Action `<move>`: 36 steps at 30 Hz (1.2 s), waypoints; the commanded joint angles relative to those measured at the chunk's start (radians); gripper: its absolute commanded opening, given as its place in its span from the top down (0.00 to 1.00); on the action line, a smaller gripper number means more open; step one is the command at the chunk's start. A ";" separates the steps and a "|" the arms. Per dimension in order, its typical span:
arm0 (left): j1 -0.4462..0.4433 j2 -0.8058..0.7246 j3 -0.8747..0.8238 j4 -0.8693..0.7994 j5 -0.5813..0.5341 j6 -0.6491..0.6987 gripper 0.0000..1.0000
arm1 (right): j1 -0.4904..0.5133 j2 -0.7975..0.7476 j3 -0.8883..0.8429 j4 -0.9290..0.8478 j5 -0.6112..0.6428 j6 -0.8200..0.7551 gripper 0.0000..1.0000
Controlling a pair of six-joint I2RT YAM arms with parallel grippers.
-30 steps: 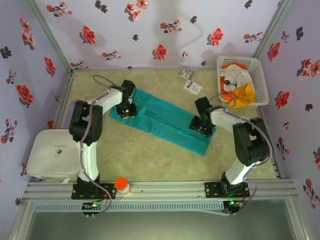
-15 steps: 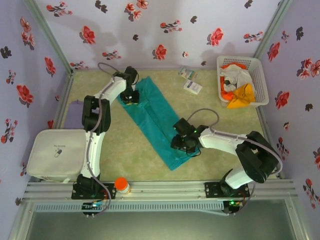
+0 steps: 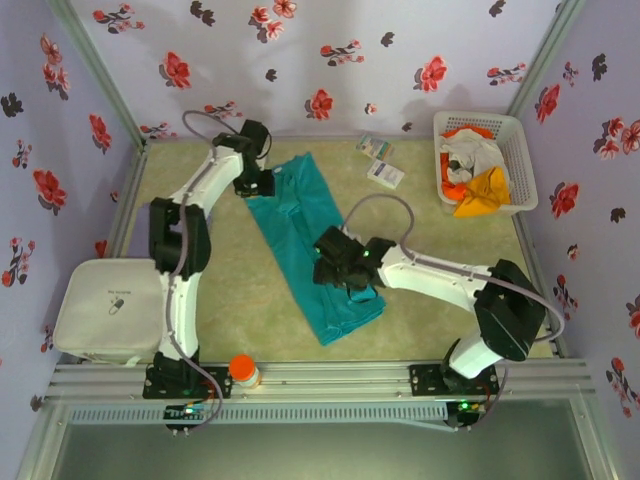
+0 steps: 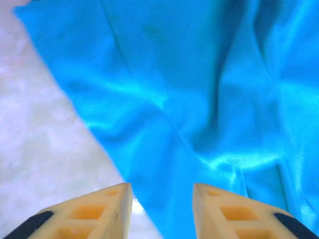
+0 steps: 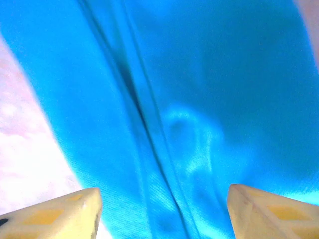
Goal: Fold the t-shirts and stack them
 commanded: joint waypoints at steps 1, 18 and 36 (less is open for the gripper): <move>-0.013 -0.244 -0.170 0.150 -0.019 -0.023 0.59 | -0.053 0.028 0.107 -0.103 0.107 -0.162 0.30; 0.012 -0.841 -0.766 0.217 -0.006 -0.159 0.10 | -0.161 0.514 0.714 0.133 -0.164 -0.480 0.27; 0.010 -1.088 -1.010 0.155 0.052 -0.235 0.09 | -0.250 1.095 1.348 0.035 -0.287 -0.385 0.27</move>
